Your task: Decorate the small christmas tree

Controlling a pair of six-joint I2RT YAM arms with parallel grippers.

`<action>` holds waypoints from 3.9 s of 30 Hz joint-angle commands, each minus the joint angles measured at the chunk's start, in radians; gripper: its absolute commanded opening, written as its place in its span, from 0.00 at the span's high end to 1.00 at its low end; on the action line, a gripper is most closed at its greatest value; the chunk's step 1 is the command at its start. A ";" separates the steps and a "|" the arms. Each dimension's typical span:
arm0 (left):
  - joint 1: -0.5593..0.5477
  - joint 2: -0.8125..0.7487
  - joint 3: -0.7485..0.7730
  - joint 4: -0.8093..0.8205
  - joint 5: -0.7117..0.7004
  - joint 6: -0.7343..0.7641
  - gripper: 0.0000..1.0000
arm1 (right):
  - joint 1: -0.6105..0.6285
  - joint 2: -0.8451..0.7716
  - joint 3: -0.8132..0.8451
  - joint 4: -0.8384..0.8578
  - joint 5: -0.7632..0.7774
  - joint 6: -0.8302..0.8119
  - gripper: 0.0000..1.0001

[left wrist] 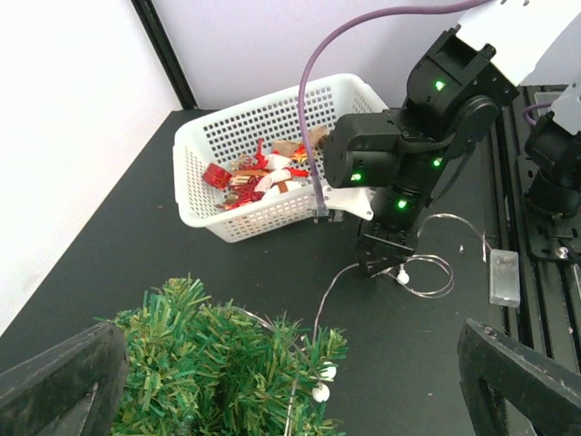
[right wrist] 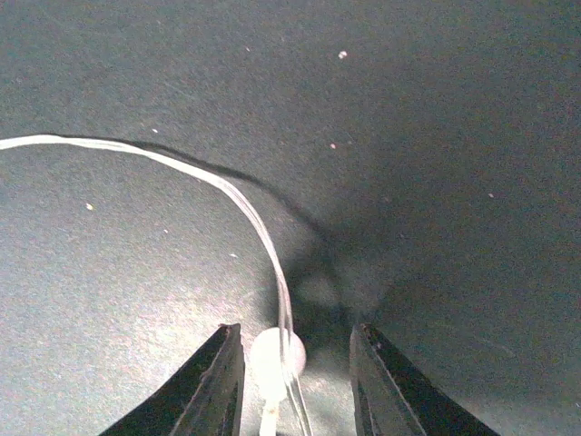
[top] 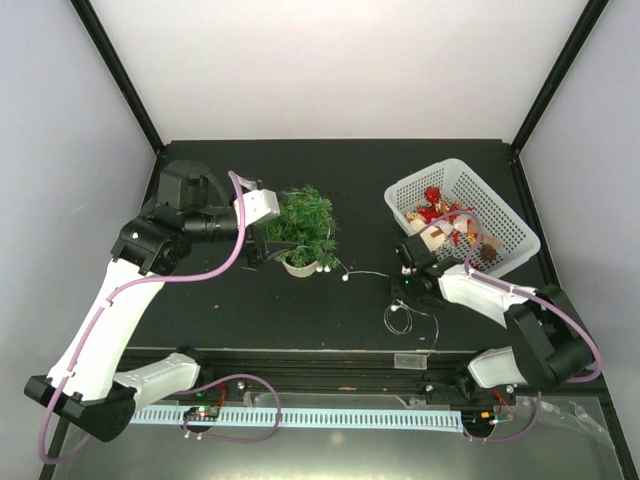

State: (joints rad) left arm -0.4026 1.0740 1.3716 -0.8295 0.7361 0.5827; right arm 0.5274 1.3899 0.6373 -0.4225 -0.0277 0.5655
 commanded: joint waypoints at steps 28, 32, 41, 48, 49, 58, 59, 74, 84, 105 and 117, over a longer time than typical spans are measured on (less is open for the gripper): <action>-0.008 -0.051 -0.025 0.008 0.049 -0.016 0.01 | -0.221 -0.089 0.065 -0.107 -0.054 -0.030 0.64; -0.008 -0.047 -0.020 0.012 0.064 -0.020 0.01 | -0.221 -0.124 0.036 -0.131 -0.041 -0.030 0.64; -0.008 -0.052 -0.019 0.001 0.069 -0.015 0.01 | -0.217 -0.091 -0.017 -0.096 -0.124 -0.010 0.67; -0.008 -0.050 -0.022 0.007 0.072 -0.017 0.01 | -0.216 -0.106 -0.037 -0.094 -0.120 -0.011 0.76; -0.008 -0.049 -0.022 0.010 0.073 -0.018 0.01 | -0.216 -0.105 -0.037 -0.092 -0.120 -0.013 0.78; -0.008 -0.054 -0.039 0.018 0.079 -0.024 0.01 | -0.216 -0.116 -0.026 -0.088 -0.114 -0.021 0.90; -0.008 -0.054 -0.039 0.019 0.080 -0.024 0.01 | -0.216 -0.119 -0.023 -0.091 -0.113 -0.022 0.92; -0.011 -0.058 -0.045 0.017 0.066 -0.021 0.01 | -0.178 -0.228 0.081 -0.196 -0.045 -0.041 0.99; -0.086 -0.032 -0.069 0.070 -0.003 -0.072 0.01 | -0.109 -0.438 0.299 -0.338 -0.133 -0.043 0.99; -0.361 0.135 -0.054 0.143 0.044 -0.104 0.10 | -0.046 -0.431 0.510 -0.083 -0.496 0.078 0.99; -0.414 0.293 -0.054 0.396 0.020 -0.280 0.13 | -0.025 -0.403 0.571 0.016 -0.547 0.155 0.99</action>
State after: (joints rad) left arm -0.7876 1.3285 1.2991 -0.5301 0.7486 0.3637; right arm 0.4923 0.9813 1.1698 -0.4660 -0.5400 0.6861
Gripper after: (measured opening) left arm 0.868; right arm 0.012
